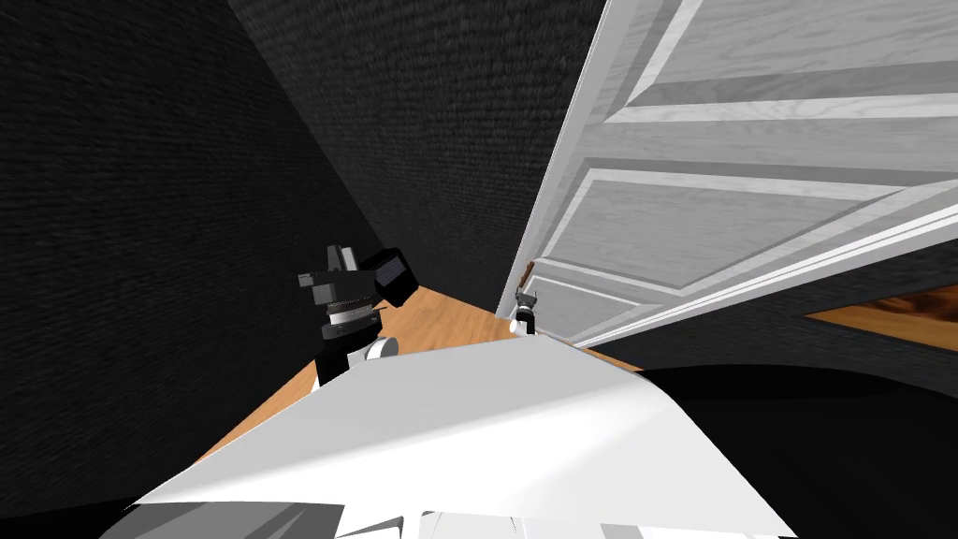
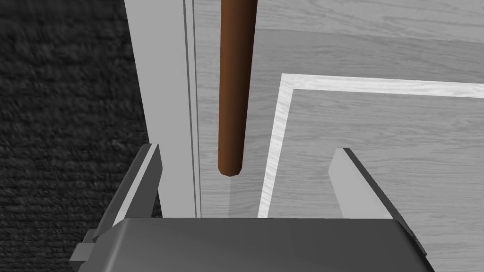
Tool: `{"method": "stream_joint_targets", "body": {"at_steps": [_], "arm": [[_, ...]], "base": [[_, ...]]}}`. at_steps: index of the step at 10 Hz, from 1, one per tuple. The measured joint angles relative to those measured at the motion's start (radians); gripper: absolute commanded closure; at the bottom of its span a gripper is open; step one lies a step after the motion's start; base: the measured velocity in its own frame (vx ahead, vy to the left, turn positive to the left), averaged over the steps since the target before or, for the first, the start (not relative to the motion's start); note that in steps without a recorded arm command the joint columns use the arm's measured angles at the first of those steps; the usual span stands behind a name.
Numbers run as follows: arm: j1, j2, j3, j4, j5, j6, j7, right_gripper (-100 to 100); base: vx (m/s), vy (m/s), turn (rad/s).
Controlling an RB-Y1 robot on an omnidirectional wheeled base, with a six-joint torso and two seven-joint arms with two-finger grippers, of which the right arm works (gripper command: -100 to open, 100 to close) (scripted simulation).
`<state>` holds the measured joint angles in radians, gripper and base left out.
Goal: Pull the door open
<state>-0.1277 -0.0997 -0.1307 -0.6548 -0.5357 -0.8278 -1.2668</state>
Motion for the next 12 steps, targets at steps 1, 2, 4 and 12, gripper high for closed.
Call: {"method": "stream_joint_targets", "body": {"at_steps": [1,2,4,12], "arm": [[-0.007,-0.010,0.001,0.021,0.000,-0.004,-0.012,-100],[-0.008,-0.025,0.002,0.036,-0.001,-0.011,-0.030,-100],[-0.005,-0.051,0.003,0.059,-0.002,-0.026,-0.067,-100],[0.029,-0.143,0.008,0.090,-0.006,-0.033,-0.170,100]], "base": [[0.150,0.004,0.041],[0.174,-0.012,0.060],[0.150,0.000,0.048],[0.091,-0.007,0.027]]}}
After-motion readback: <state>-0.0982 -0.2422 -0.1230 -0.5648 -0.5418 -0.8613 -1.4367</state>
